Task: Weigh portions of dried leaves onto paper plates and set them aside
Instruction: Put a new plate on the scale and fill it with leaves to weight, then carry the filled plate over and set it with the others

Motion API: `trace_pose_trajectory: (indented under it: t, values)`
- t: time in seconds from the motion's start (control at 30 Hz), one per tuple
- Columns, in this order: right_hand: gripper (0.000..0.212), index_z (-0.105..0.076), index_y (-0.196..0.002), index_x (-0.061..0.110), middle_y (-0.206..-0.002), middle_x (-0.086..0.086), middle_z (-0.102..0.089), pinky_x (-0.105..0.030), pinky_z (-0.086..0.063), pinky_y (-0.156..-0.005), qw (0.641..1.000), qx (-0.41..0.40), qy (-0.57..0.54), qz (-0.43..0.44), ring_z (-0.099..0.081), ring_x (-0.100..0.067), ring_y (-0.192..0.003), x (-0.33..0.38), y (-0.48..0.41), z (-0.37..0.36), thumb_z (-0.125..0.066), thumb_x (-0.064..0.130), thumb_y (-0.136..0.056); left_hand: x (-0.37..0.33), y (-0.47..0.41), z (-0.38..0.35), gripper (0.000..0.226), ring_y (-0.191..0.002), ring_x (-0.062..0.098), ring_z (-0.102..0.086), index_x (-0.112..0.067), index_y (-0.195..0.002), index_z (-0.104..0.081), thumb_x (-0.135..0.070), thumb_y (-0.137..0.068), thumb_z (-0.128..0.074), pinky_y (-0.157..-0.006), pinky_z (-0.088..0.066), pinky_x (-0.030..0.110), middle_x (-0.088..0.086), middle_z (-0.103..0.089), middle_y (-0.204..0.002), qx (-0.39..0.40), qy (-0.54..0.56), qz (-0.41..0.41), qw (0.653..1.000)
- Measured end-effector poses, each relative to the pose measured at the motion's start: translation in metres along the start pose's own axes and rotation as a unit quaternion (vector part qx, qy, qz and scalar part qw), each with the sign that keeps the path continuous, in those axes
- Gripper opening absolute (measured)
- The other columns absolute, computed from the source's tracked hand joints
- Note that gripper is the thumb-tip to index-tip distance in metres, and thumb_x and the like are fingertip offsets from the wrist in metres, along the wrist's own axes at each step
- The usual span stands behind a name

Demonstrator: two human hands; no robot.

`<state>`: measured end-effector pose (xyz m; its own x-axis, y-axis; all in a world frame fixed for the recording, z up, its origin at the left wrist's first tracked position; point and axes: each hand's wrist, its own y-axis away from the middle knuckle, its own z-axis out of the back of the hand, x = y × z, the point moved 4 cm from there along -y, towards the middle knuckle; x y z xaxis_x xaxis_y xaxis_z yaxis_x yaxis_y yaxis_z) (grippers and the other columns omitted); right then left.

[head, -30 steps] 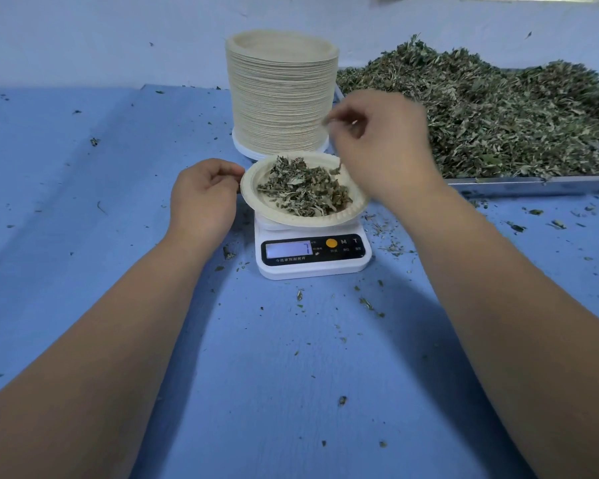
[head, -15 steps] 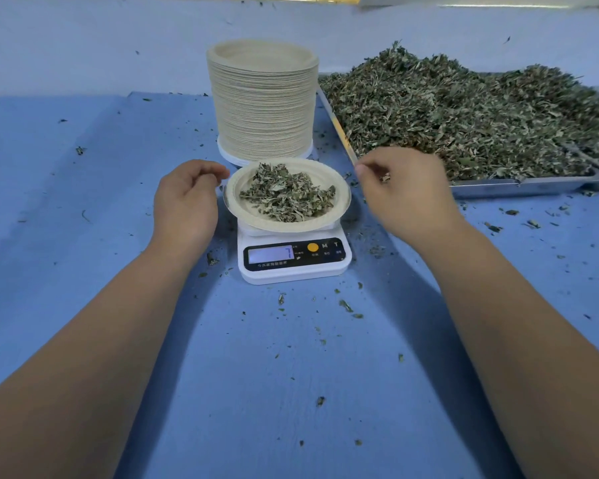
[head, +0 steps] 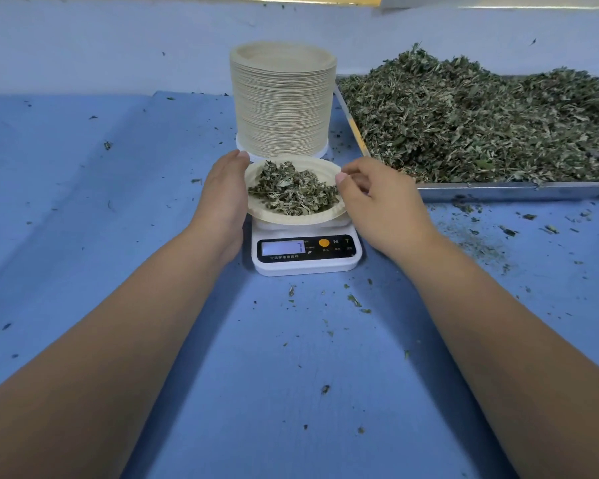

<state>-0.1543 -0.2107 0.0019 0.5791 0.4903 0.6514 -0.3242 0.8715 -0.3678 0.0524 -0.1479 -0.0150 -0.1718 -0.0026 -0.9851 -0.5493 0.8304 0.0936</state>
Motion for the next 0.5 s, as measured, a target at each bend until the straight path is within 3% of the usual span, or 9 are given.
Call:
trace_pose_trajectory:
  t: [0.1,0.17,0.27,0.43,0.5]
  values:
    - [0.022,-0.062,-0.098,0.031,-0.07,0.008,-0.056,-0.023,-0.046,-0.06,1.0,0.009,-0.017,0.023,-0.052,-0.002,-0.061,0.011,0.003,-0.001,-0.052,0.05,-0.098,-0.004,-0.003,0.008,0.034,-0.12,0.021,-0.065,-0.023,-0.132,-0.059,-0.02,-0.099,-0.049,-0.104,-0.054,0.043,-0.003,-0.066,-0.13,-0.057,0.03,0.009,0.998]
    - [0.023,-0.059,-0.091,0.033,-0.065,0.008,-0.052,-0.017,-0.038,-0.051,0.999,0.026,-0.025,0.041,-0.048,-0.003,-0.057,0.024,0.009,-0.004,-0.054,0.055,-0.096,-0.01,-0.001,0.019,0.033,-0.111,0.02,-0.069,-0.022,-0.125,-0.061,-0.009,-0.1,-0.043,-0.098,-0.058,0.042,-0.006,-0.07,-0.116,-0.103,0.048,0.004,0.994]
    - [0.031,-0.06,-0.091,0.035,-0.064,0.009,-0.058,-0.017,-0.032,-0.048,0.995,0.071,-0.021,0.073,-0.051,0.0,-0.05,0.053,0.016,-0.015,-0.06,0.065,-0.087,-0.019,0.004,0.046,0.038,-0.107,0.022,-0.07,-0.017,-0.126,-0.062,-0.003,-0.101,-0.037,-0.096,-0.059,0.046,-0.002,-0.07,-0.115,-0.143,0.076,-0.002,0.987]
    - [0.058,-0.063,-0.102,0.043,-0.096,0.027,-0.059,-0.004,-0.036,-0.07,0.971,0.169,0.004,0.168,-0.052,0.014,-0.087,0.119,0.021,-0.055,-0.07,0.081,-0.06,-0.044,0.018,0.128,0.04,-0.094,0.02,-0.073,-0.015,-0.123,-0.064,-0.002,-0.1,-0.034,-0.08,-0.063,0.038,0.0,-0.073,-0.11,-0.225,0.104,-0.02,0.969]
    - [0.059,-0.067,-0.1,0.042,-0.099,0.026,-0.061,-0.005,-0.04,-0.071,0.963,0.2,-0.027,0.177,-0.056,0.01,-0.088,0.146,0.023,-0.082,-0.072,0.08,-0.055,-0.05,0.025,0.171,0.038,-0.094,0.022,-0.072,-0.014,-0.118,-0.064,0.0,-0.1,-0.034,-0.078,-0.061,0.037,0.002,-0.072,-0.11,-0.257,0.109,-0.034,0.96]
